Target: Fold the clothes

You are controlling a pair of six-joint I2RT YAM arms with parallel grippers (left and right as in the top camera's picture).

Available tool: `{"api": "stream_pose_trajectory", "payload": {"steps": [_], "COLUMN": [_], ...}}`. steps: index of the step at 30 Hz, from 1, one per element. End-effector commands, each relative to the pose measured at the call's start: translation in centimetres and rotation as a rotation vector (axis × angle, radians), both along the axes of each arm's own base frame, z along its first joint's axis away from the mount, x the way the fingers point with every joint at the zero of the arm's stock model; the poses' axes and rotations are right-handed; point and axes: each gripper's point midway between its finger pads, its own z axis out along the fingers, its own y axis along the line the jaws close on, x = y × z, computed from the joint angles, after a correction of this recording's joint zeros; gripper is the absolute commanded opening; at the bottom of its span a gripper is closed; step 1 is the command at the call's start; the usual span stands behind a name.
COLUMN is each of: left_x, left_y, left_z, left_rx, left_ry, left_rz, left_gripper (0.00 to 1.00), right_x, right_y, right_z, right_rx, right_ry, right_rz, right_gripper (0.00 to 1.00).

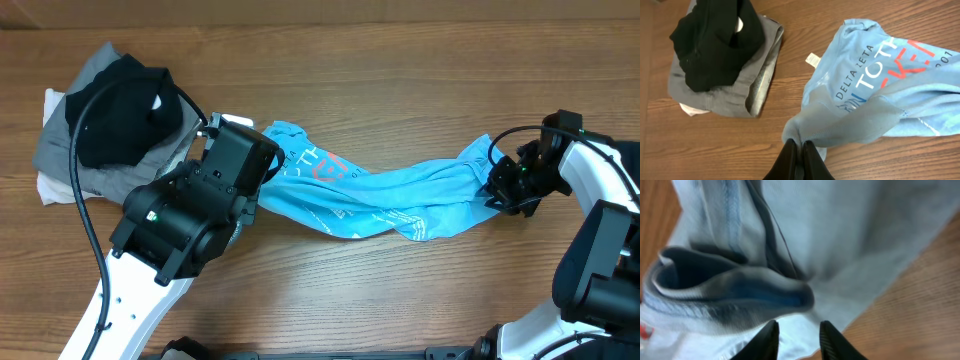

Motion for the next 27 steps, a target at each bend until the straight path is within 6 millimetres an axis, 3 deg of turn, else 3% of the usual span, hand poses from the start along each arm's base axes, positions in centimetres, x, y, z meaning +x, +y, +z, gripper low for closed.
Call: {"api": "stream_pose_trajectory", "payload": {"steps": [1, 4, 9, 16, 17, 21, 27], "left_x": [0.3, 0.3, 0.3, 0.4, 0.4, 0.4, 0.4], "left_y": [0.0, 0.0, 0.0, -0.1, -0.1, 0.0, 0.0], "left_z": [-0.1, -0.1, -0.1, 0.0, 0.0, -0.1, 0.0], "left_rx": [0.006, 0.006, 0.007, 0.004, 0.004, 0.004, 0.007], "left_ry": [-0.001, 0.0, 0.001, -0.004, -0.004, -0.004, -0.004], "left_rz": [-0.007, -0.008, -0.008, -0.008, -0.008, -0.008, -0.011], "left_gripper": [0.04, 0.04, 0.04, 0.05, 0.05, 0.05, 0.05], "right_x": [0.8, 1.3, 0.0, 0.5, 0.7, 2.2, 3.1], "right_y": [1.4, 1.8, 2.1, 1.9, 1.8, 1.2, 0.0], "right_z": [0.0, -0.9, -2.7, -2.8, -2.8, -2.4, -0.4], "right_rx": [0.08, 0.088, 0.095, 0.08, 0.078, 0.072, 0.088], "right_ry": [-0.053, -0.081, -0.055, -0.085, -0.095, -0.158, -0.171], "right_rz": [-0.003, -0.025, -0.055, -0.04, -0.039, -0.047, -0.08], "right_gripper": [0.35, 0.4, 0.41, 0.42, 0.41, 0.19, 0.13]}}
